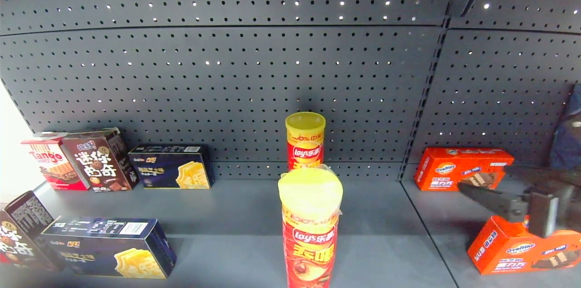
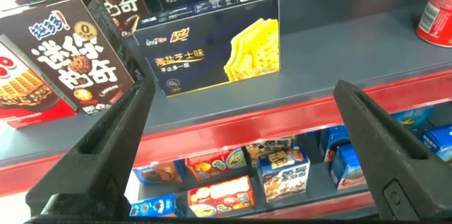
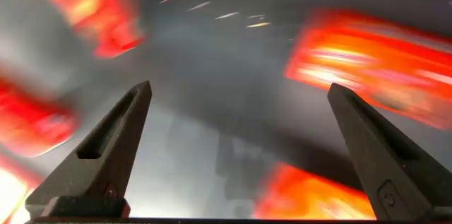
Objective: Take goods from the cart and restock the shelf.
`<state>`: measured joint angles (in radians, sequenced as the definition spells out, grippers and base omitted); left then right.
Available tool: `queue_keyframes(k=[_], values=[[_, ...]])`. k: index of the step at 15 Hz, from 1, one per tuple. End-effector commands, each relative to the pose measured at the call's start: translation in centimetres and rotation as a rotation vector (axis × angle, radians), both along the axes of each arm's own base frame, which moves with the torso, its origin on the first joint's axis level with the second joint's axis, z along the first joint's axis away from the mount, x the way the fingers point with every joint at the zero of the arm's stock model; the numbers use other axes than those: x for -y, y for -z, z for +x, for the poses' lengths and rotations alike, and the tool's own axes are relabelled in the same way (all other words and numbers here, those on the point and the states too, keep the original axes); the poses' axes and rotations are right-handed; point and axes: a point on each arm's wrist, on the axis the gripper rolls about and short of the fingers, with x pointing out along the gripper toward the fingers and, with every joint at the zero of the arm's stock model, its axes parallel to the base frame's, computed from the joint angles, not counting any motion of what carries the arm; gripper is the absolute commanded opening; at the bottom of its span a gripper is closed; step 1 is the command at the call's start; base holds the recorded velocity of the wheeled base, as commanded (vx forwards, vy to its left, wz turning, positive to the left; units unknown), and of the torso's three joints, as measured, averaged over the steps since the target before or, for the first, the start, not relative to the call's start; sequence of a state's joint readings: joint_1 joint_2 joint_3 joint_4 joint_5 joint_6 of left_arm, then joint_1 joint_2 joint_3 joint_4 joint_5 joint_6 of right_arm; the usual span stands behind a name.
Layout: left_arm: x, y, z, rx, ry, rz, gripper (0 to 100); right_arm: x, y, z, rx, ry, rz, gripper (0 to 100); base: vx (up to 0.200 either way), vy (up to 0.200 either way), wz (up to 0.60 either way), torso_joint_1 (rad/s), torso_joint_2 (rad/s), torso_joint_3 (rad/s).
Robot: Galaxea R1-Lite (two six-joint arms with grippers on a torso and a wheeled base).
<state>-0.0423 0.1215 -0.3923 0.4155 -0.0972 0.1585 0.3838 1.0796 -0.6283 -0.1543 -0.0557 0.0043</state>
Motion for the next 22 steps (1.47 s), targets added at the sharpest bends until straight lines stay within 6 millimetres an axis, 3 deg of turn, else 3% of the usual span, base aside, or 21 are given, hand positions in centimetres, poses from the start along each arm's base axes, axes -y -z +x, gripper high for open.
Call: queue_keyframes(k=[1, 3, 5, 7, 9, 12, 20, 22], values=[[0.0, -0.1, 0.0, 0.002, 0.002, 0.001, 100, 5.5, 1.1, -8.1, 0.223, 0.38, 0.049, 100, 0.0, 0.0, 0.0, 0.0, 0.0, 0.0], [0.0, 0.0, 0.1, -0.002, 0.005, 0.005, 100, 5.9, 3.0, -10.6, 0.275, 0.523, 0.037, 100, 0.0, 0.0, 0.0, 0.0, 0.0, 0.0], [0.0, 0.6, 0.1, -0.011, 0.001, 0.006, 100, 5.7, 7.4, -13.0, 0.289, 0.626, 0.001, 100, 0.0, 0.0, 0.0, 0.0, 0.0, 0.0], [0.0, 1.0, -0.5, 0.03, -0.01, 0.004, 100, 5.1, 10.5, -15.0, 0.353, 0.618, -0.045, 100, 0.0, 0.0, 0.0, 0.0, 0.0, 0.0], [0.1, 1.1, -0.5, 0.03, -0.033, 0.005, 100, 5.1, 13.9, -15.2, 0.3, 0.61, -0.049, 100, 0.0, 0.0, 0.0, 0.0, 0.0, 0.0], [0.2, 2.9, -0.6, 0.027, -0.051, 0.008, 100, 5.1, 14.5, -15.1, 0.247, 0.585, -0.034, 100, 0.0, 0.0, 0.0, 0.0, 0.0, 0.0], [0.2, 4.3, 0.0, -0.024, -0.044, 0.011, 100, 5.0, 14.9, -15.2, 0.192, 0.558, 0.028, 100, 0.0, 0.0, 0.0, 0.0, 0.0, 0.0], [0.2, 4.3, 0.0, -0.026, -0.041, 0.011, 100, 5.3, 14.9, -15.2, 0.19, 0.403, 0.043, 100, 0.0, 0.0, 0.0, 0.0, 0.0, 0.0]])
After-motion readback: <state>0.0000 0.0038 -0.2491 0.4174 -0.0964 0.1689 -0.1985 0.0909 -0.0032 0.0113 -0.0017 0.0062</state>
